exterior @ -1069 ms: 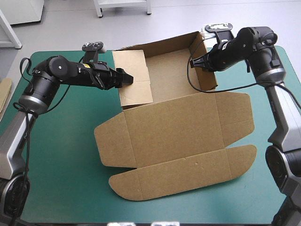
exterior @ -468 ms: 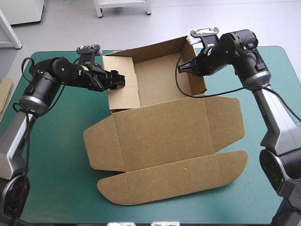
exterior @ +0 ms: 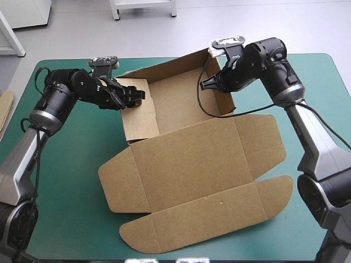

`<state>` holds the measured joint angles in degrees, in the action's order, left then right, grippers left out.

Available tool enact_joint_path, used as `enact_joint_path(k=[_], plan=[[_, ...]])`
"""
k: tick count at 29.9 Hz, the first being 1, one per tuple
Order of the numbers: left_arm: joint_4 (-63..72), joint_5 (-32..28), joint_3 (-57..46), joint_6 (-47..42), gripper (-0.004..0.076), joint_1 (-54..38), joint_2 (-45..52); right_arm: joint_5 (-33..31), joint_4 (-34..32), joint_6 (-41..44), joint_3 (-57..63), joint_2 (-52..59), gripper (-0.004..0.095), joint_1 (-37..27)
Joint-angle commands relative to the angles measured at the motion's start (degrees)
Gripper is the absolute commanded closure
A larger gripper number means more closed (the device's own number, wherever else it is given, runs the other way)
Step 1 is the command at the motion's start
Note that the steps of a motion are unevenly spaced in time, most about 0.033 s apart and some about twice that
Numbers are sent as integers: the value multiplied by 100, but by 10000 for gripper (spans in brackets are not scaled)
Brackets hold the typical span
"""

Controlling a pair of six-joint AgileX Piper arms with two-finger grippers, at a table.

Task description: Fold the box

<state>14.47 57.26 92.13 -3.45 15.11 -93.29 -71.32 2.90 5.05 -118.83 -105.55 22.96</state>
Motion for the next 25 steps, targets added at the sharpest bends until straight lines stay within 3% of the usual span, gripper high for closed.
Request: enact_joint_path(k=[1, 4, 9, 15, 17, 21, 25], plan=[[272, -123, 147, -179, 266, 132, 67, 197, 276, 21, -171, 307, 911, 44], [274, -225, 147, -296, 304, 183, 53, 174, 276, 21, -171, 307, 911, 44], [261, -234, 147, -296, 462, 183, 53, 224, 303, 21, -171, 307, 911, 44], [338, -371, 147, -296, 492, 183, 53, 297, 429, 21, -171, 307, 911, 44], [373, -403, 147, -296, 547, 183, 53, 297, 442, 21, -171, 307, 911, 44], [466, -520, 147, -157, 730, 183, 77, 231, 295, 21, -171, 307, 911, 44], [443, -590, 147, -148, 732, 183, 102, 102, 207, 21, -171, 307, 911, 44]])
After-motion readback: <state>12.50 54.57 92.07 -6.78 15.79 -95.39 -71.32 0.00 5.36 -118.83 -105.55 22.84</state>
